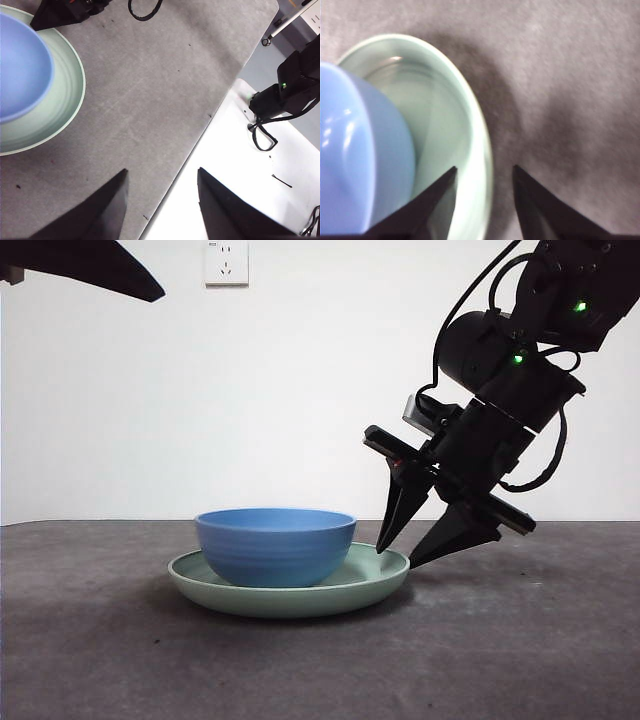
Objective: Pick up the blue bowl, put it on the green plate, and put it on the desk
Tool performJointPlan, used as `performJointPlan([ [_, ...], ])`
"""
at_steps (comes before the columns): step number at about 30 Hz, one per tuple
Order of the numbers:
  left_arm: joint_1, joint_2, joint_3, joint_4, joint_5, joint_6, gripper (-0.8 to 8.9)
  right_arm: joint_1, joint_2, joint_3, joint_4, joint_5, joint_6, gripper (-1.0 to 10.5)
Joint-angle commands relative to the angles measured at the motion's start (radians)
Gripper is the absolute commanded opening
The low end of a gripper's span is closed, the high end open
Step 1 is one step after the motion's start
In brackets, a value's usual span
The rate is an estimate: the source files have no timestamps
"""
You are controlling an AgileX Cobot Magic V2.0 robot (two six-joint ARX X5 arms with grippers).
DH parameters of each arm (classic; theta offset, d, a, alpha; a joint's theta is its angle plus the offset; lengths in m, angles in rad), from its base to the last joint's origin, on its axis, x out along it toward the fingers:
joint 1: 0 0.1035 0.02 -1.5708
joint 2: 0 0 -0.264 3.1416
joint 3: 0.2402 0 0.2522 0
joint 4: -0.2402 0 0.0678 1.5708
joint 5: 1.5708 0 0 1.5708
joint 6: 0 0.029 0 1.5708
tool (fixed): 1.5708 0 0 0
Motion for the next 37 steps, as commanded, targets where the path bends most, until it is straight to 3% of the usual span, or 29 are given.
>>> performJointPlan([
  [1, -0.008, 0.005, 0.008, 0.004, 0.004, 0.011, 2.23, 0.003, -0.034, 0.022, -0.013, 0.034, -0.006, 1.9],
  [7, -0.007, 0.005, 0.008, 0.005, -0.007, 0.012, 2.23, 0.003, -0.178, 0.022, -0.103, 0.094, -0.090, 1.9],
  [20, -0.007, 0.005, 0.008, 0.005, -0.059, 0.011, 2.23, 0.050, -0.610, 0.021, -0.421, 0.056, -0.277, 1.9],
  [27, -0.007, 0.005, 0.008, 0.005, -0.061, 0.011, 2.23, 0.144, -0.767, -0.024, -0.562, 0.032, -0.305, 1.9],
  [37, -0.007, 0.005, 0.008, 0.002, -0.061, 0.011, 2.23, 0.299, -0.888, -0.194, -0.560, 0.032, -0.280, 1.9],
])
